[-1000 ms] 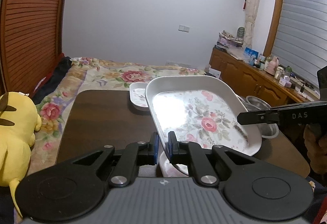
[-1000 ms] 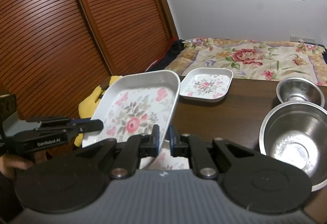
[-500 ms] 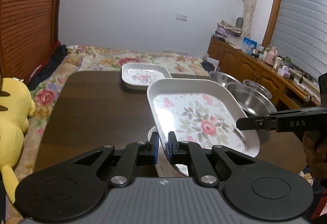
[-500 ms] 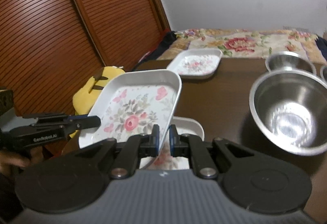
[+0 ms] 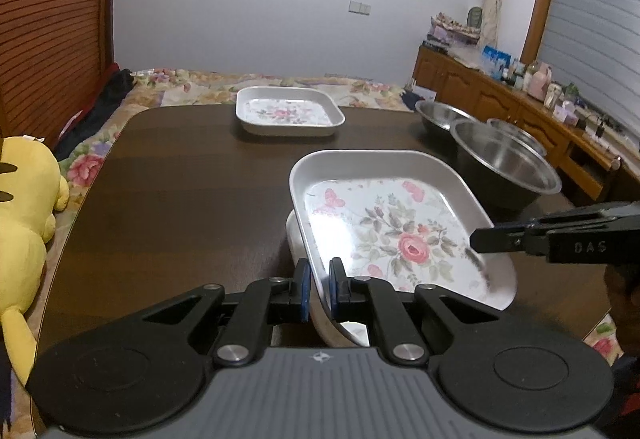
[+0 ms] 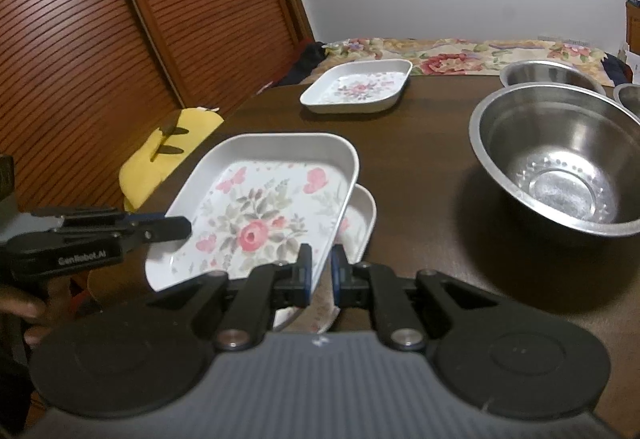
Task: Organize plates and bowls
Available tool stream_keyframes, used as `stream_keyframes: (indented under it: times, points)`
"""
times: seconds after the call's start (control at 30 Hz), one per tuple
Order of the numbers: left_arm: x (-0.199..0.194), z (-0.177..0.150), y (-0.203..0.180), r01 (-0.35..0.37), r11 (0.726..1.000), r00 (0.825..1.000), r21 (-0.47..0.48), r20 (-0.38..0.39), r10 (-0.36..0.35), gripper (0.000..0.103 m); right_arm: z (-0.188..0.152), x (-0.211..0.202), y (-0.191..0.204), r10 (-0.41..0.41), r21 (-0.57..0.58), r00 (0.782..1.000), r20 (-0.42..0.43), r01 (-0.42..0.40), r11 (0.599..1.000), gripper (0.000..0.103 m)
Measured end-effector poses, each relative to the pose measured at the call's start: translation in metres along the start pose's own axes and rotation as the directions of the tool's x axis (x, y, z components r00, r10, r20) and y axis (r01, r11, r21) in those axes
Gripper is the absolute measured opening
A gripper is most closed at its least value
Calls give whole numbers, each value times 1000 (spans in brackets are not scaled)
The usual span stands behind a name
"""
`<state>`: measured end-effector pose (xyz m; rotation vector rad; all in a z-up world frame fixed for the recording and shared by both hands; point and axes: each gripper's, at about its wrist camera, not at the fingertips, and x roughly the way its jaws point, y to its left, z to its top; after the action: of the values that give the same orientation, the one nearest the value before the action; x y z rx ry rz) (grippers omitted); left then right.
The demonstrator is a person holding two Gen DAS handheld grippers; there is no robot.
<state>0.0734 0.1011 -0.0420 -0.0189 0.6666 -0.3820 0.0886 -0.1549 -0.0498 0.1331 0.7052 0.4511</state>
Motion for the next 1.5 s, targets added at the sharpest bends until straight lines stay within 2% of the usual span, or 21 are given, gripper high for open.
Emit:
stream_keyframes:
  times: [0.3,0.6,0.87,1.1,1.5]
  points:
    - [7,-3,0,-2,1000,1000,11,-16,3,10,-6,5,1,-32,-14,999,0,32,999,11]
    - [12,-4,-5,-30,999,999,41,-13,31,10,-10,7,1,-43,-13,999,9,43,999,11]
    - [14,-8,-8,-61,996,998,71,-10,62,11,-14,6,7,-61,-57,998,27,63,996,12]
    - [19,-10,-7,-73,995,997,72,-18,74,12,-18,8,17,-122,-145,992,44,127,981,15]
    - [17,-10,-4,-62,997,998,47,-14,63,13,-18,5,15,-117,-137,991,62,125,983,15]
